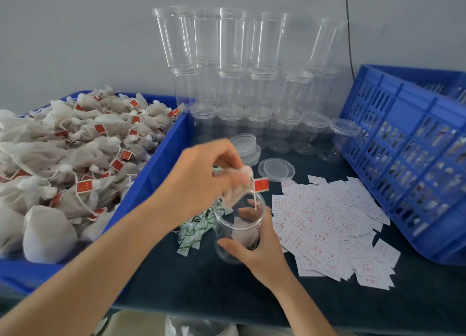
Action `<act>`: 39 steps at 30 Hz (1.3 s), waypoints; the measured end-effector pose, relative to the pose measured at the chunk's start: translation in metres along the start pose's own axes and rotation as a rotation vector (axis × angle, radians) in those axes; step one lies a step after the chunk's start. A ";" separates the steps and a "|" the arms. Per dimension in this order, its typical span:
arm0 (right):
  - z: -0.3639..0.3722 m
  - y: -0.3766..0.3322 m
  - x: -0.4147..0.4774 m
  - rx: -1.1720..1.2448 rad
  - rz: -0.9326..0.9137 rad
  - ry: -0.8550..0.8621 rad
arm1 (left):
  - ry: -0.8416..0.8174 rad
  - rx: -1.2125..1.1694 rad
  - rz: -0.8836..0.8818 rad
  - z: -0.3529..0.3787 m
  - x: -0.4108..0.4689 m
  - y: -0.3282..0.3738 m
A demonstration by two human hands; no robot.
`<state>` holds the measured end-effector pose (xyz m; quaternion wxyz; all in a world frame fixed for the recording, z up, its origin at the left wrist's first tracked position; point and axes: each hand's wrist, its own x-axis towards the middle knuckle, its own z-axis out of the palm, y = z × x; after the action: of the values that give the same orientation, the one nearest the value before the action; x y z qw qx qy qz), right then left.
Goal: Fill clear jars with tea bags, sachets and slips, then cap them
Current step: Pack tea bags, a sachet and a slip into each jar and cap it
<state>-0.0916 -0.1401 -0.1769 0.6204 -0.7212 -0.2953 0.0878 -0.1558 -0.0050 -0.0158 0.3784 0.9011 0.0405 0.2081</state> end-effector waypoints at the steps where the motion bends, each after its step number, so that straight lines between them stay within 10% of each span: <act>1: 0.000 0.000 0.000 0.004 -0.001 -0.004 | -0.010 0.022 0.007 0.004 0.001 -0.005; 9: 0.002 0.004 0.000 0.045 0.013 -0.004 | 0.227 0.573 -0.155 -0.053 0.018 -0.096; 15: 0.002 0.003 0.001 0.050 0.012 -0.006 | -0.127 1.229 -0.497 -0.083 0.013 -0.149; 28: 0.002 0.004 0.000 0.048 0.002 -0.003 | 0.039 1.155 -0.685 -0.077 0.011 -0.131; 39: 0.002 0.003 0.000 0.060 -0.003 -0.012 | 0.441 0.597 -0.015 -0.060 0.018 -0.046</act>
<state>-0.0913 -0.1382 -0.1805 0.6403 -0.7011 -0.2975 0.0999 -0.1598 0.0711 -0.0041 0.0827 0.9049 0.1867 0.3734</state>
